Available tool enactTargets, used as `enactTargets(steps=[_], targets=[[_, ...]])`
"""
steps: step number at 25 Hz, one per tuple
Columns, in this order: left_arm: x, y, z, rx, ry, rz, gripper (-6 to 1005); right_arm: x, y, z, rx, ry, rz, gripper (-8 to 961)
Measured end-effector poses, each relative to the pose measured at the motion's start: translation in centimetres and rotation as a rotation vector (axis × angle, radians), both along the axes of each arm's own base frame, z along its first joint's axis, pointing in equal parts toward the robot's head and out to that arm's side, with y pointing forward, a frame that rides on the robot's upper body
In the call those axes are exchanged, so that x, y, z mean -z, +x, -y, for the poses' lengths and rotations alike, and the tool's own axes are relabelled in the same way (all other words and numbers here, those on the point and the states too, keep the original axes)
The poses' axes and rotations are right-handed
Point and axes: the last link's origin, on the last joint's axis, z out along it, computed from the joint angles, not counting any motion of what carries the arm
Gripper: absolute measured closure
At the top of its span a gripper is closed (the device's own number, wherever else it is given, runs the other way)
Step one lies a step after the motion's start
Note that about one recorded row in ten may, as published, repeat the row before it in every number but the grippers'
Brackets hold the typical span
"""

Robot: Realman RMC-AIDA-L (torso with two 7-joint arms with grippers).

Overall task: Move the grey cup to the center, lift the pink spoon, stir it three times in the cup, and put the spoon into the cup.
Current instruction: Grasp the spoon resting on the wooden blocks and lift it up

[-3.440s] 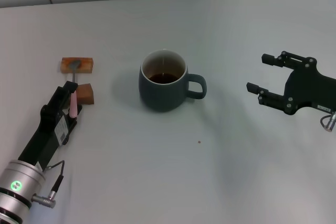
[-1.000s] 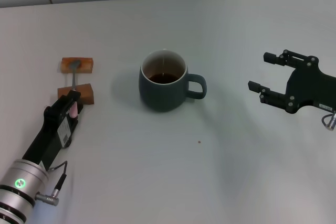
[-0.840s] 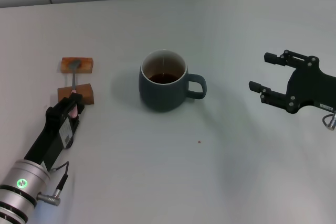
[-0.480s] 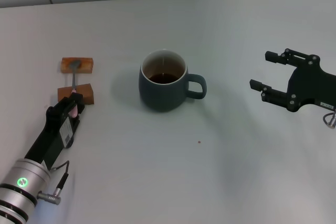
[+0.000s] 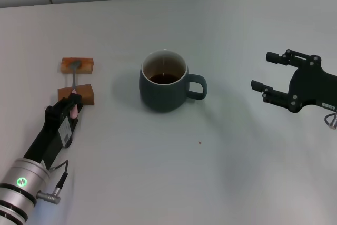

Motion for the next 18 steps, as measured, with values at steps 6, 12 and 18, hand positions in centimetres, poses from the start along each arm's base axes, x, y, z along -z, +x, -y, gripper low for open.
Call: enactTargets(steps=[6, 12, 18], targets=[[0.00, 0.01, -0.04, 0.000, 0.000, 0.000, 775, 0.02, 0.00, -0.04, 0.000, -0.001, 0.001, 271], [-0.14, -0.02, -0.13, -0.003, 0.009, 0.001, 805, 0.03, 0.00, -0.07, 0.001, -0.002, 0.001, 271], [-0.22, -0.03, -0.19, -0.001, 0.011, 0.000, 853, 0.08, 0.07, -0.05, 0.005, -0.002, 0.001, 271]])
